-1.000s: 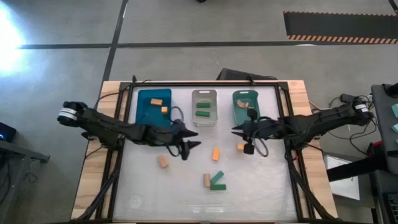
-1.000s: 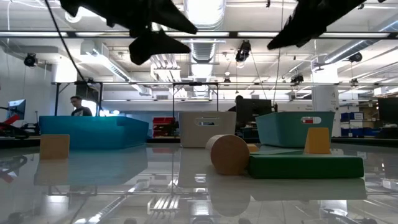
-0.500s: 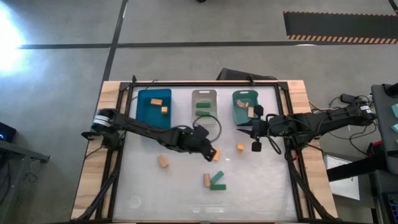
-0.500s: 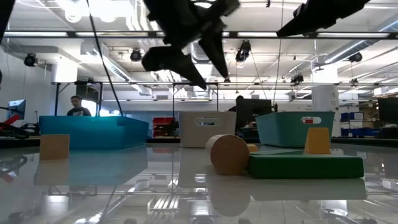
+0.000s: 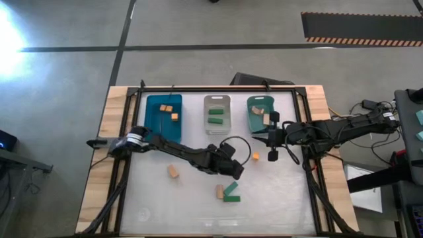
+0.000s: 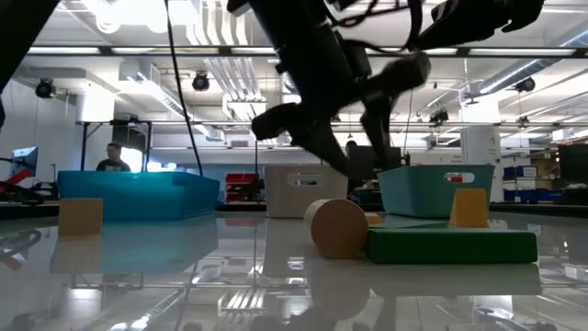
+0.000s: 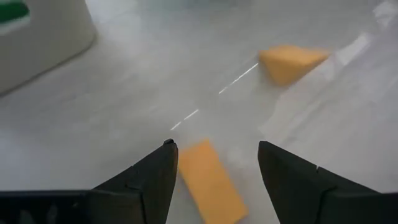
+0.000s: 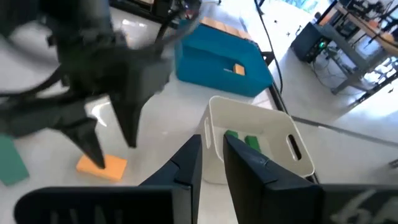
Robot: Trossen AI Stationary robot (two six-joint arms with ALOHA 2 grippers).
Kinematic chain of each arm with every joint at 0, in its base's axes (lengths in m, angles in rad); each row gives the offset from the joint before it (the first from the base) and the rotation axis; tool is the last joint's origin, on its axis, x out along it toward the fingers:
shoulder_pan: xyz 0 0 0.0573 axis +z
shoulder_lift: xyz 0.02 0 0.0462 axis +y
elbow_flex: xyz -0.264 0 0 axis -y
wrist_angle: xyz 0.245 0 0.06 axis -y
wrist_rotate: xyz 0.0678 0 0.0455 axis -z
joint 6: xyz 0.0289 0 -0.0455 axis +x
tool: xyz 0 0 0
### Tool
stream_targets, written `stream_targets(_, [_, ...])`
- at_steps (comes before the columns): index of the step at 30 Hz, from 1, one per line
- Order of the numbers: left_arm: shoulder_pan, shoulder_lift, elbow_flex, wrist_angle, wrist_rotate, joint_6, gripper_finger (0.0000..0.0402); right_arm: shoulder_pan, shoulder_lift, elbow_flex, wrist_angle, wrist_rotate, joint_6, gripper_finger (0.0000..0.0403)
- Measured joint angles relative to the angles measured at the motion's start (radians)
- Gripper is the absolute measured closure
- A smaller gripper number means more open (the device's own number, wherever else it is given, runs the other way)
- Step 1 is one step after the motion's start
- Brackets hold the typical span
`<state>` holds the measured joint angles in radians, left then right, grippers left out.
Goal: Sort & place blocks by color
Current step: Put the yellow block into the blue bin
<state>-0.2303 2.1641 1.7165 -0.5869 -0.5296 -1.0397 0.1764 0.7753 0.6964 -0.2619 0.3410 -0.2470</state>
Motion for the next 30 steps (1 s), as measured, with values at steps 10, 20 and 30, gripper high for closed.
stream_targets(10, [-0.003, 0.064, 0.009, 0.002, -0.01, -0.028, 0.0195, 0.0, 0.005, 0.0, 0.028, 0.0, -0.002, 0.0346])
stream_targets(20, [-0.026, 0.074, -0.013, 0.003, 0.024, -0.053, 0.0195, 0.0, 0.024, 0.0, 0.036, 0.0, 0.002, 0.0346])
stream_targets(30, [-0.025, 0.076, -0.04, 0.002, 0.027, -0.055, 0.0195, 0.0, 0.032, 0.0, 0.036, 0.0, 0.001, 0.0346])
